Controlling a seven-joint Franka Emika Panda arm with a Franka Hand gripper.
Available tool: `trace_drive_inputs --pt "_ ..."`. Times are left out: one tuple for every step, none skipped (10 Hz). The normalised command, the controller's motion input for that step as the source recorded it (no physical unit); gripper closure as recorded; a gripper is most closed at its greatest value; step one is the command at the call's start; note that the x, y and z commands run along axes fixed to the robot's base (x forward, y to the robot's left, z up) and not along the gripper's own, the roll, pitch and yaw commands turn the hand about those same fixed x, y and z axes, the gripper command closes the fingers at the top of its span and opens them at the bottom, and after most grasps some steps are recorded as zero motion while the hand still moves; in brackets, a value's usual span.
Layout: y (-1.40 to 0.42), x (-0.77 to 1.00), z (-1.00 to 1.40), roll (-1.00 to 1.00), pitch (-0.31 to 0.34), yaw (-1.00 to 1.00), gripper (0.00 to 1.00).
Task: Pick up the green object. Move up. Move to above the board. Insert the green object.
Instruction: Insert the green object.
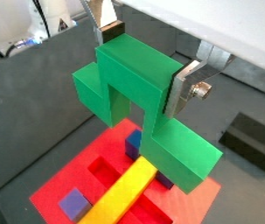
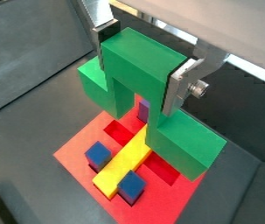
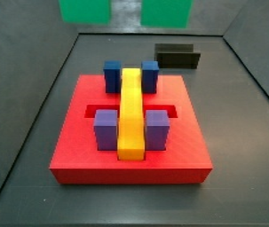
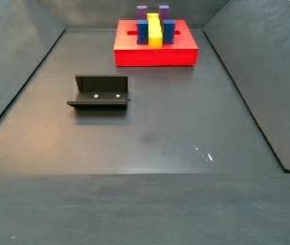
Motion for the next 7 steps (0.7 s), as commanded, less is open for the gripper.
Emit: trace_drive_inputs --pt "-0.09 0.11 -0.35 0.05 -0.031 -0.02 1.00" --pt "-0.06 0.00 -0.22 0.01 -0.023 0.00 1.00" --pt "-0.09 0.00 -0.17 0.00 -0.031 0.00 1.00" --pt "-0.11 0.02 -0.20 0.00 -0.030 0.00 1.00" --pt "-0.11 0.06 -0.21 0.00 -0.034 0.00 1.00" --pt "-0.16 0.17 -0.33 0.00 -0.066 0.00 1.00" --pt "-0.17 0.22 -0.45 0.06 -0.071 0.00 1.00"
